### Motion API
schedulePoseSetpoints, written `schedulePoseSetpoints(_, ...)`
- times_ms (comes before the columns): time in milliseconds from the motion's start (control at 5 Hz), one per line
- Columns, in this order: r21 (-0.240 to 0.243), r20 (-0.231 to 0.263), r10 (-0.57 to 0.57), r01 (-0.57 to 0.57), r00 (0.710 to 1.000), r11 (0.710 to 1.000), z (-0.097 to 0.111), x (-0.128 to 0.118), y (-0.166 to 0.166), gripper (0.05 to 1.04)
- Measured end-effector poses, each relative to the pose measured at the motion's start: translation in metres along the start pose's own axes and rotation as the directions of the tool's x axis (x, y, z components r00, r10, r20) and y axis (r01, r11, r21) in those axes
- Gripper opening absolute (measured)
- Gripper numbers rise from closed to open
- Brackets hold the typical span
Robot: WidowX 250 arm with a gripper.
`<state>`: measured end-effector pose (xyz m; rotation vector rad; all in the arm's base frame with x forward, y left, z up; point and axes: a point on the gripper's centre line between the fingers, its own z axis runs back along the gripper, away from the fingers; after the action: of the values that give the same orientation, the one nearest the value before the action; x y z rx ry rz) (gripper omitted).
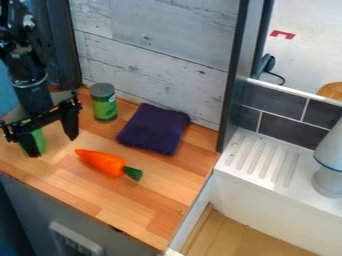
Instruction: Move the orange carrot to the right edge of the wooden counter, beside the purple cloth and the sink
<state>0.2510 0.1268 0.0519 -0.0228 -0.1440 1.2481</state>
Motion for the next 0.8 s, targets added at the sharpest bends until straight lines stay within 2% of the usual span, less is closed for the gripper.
schedulePoseSetpoints(200, -0.01, -0.015, 0.061, -0.061, 0.998, 0.998, -0.013, -0.009, -0.006, 1.001)
schedulePoseSetpoints(600, -0.033, -0.011, 0.137, -0.137, 0.991, 0.99, -0.037, -0.03, -0.018, 1.001)
schedulePoseSetpoints(800, -0.047, -0.009, 0.175, -0.175, 0.984, 0.983, -0.043, -0.034, -0.024, 1.001)
